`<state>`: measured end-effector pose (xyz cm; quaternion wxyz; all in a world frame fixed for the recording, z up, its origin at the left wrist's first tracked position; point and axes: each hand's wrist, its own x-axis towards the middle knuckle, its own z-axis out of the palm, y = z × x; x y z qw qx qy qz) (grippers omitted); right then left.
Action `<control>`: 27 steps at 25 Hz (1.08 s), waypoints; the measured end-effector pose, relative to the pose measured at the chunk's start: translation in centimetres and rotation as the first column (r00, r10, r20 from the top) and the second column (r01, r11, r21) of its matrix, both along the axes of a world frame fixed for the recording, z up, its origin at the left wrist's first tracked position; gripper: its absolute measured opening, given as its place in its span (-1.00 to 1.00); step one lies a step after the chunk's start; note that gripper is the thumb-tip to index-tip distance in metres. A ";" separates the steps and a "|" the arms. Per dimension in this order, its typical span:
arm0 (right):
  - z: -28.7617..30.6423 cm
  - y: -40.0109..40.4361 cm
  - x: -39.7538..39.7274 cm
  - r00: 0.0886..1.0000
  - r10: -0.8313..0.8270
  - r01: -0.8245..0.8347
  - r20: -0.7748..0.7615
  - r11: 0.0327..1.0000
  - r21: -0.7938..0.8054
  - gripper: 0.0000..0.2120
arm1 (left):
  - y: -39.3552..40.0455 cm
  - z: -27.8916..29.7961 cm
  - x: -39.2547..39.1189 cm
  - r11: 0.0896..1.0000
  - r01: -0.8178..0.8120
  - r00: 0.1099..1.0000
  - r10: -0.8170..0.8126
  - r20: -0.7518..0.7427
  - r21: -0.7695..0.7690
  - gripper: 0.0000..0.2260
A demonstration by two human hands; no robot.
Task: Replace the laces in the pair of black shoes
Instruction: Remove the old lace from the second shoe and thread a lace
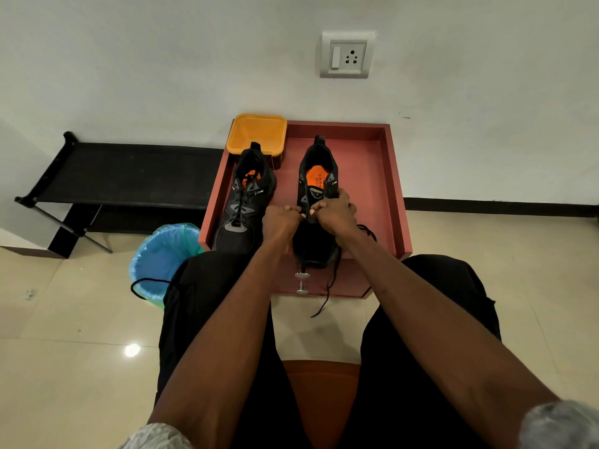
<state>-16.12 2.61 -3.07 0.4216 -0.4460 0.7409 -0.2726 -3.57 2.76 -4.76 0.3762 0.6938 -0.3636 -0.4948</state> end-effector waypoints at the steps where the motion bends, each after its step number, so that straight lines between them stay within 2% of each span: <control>1: 0.1 0.0 0.0 0.999 -0.011 0.010 0.033 0.999 0.036 -0.43 | 0.0 -0.1 0.0 1.000 0.013 1.000 -0.013 0.014 -0.019 -0.91; 2: 0.2 0.0 -0.1 0.999 0.007 -0.008 0.032 0.999 0.034 -0.43 | 0.2 -0.1 -0.1 0.999 0.024 0.999 -0.023 0.039 -0.039 -0.96; 3: 0.4 0.0 -0.3 0.998 0.058 -0.058 -0.017 0.998 -0.001 -0.52 | 0.4 -0.1 -0.2 0.998 0.025 0.998 -0.021 0.064 -0.061 -0.98; 5: 0.5 -0.2 -0.9 0.971 0.153 -0.177 -0.181 0.976 -0.124 -0.71 | 0.9 0.3 -0.5 0.996 0.022 0.994 -0.012 0.108 -0.090 -0.90; 7: 0.5 -0.3 -1.6 0.954 0.175 -0.227 -0.244 0.952 -0.205 -0.67 | 1.5 1.5 -1.0 0.991 -0.011 0.996 0.023 0.086 -0.136 -0.88; 8: 0.4 -0.4 -2.0 0.950 0.189 -0.244 -0.250 0.947 -0.211 -0.63 | 1.7 2.4 -1.0 0.985 -0.075 0.997 0.073 -0.016 -0.157 -0.92; 9: 0.5 -0.4 -2.1 0.943 0.205 -0.262 -0.261 0.943 -0.206 -0.61 | 1.6 3.3 -0.8 0.974 -0.162 0.971 0.129 -0.200 -0.160 -0.95; 10: 0.5 -0.5 -2.3 0.934 0.223 -0.285 -0.280 0.937 -0.204 -0.62 | 1.7 4.3 -0.4 0.962 -0.231 0.901 0.154 -0.406 -0.148 -0.95; 11: 0.5 -0.5 -2.4 0.923 0.237 -0.305 -0.303 0.930 -0.204 -0.63 | 1.7 5.1 0.3 0.956 -0.260 0.823 0.144 -0.550 -0.138 -0.92; 13: 0.6 -0.7 -2.7 0.914 0.246 -0.323 -0.323 0.923 -0.210 -0.65 | 2.0 6.8 2.1 0.980 -0.175 0.775 0.078 -0.627 -0.095 -0.85; 15: 0.7 -0.7 -3.0 0.924 0.234 -0.304 -0.303 0.930 -0.209 -0.66 | 2.7 8.3 4.1 0.994 0.108 0.844 -0.076 -0.531 0.029 -0.84; 16: 0.7 -0.8 -3.2 0.928 0.230 -0.297 -0.293 0.932 -0.209 -0.66 | 3.4 8.8 4.8 0.939 0.319 0.870 -0.237 -0.432 0.128 -0.85; 17: 0.7 -0.8 -3.2 0.931 0.229 -0.294 -0.285 0.933 -0.208 -0.66 | 4.1 8.9 5.3 0.811 0.530 0.830 -0.435 -0.350 0.248 -0.85; 18: 0.8 -0.8 -3.3 0.932 0.229 -0.293 -0.280 0.932 -0.213 -0.66 | 5.1 9.0 5.5 0.617 0.693 0.720 -0.614 -0.323 0.372 -0.87; 20: 0.7 -1.0 -3.4 0.933 0.233 -0.295 -0.274 0.932 -0.212 -0.67 | 6.6 8.7 5.0 0.221 0.814 0.469 -0.795 -0.384 0.537 -0.91; 21: 0.7 -1.1 -3.4 0.929 0.243 -0.304 -0.278 0.932 -0.200 -0.67 | 6.9 8.4 4.6 0.127 0.815 0.398 -0.831 -0.388 0.565 -0.90; 22: 0.6 -1.3 -3.4 0.922 0.263 -0.321 -0.285 0.930 -0.181 -0.67 | 6.8 8.2 4.3 0.144 0.814 0.389 -0.855 -0.343 0.562 -0.89; 23: 0.6 -1.5 -3.5 0.914 0.285 -0.340 -0.289 0.927 -0.160 -0.65 | 6.4 7.8 3.9 0.272 0.814 0.444 -0.861 -0.247 0.514 -0.90; 24: 0.5 -1.7 -3.5 0.907 0.305 -0.356 -0.289 0.923 -0.145 -0.64 | 5.7 7.1 3.6 0.476 0.783 0.560 -0.820 -0.118 0.401 -0.91; 25: 0.6 -1.8 -3.6 0.900 0.321 -0.372 -0.296 0.918 -0.135 -0.64 | 4.9 6.7 3.2 0.683 0.683 0.707 -0.707 -0.001 0.258 -0.91; 26: 0.5 -1.9 -3.7 0.891 0.331 -0.385 -0.310 0.913 -0.132 -0.65 | 4.1 6.2 2.8 0.835 0.539 0.825 -0.549 0.133 0.109 -0.90; 27: 0.6 -1.9 -3.8 0.882 0.336 -0.396 -0.330 0.909 -0.132 -0.66 | 3.3 5.6 2.4 0.901 0.434 0.866 -0.415 0.278 -0.006 -0.87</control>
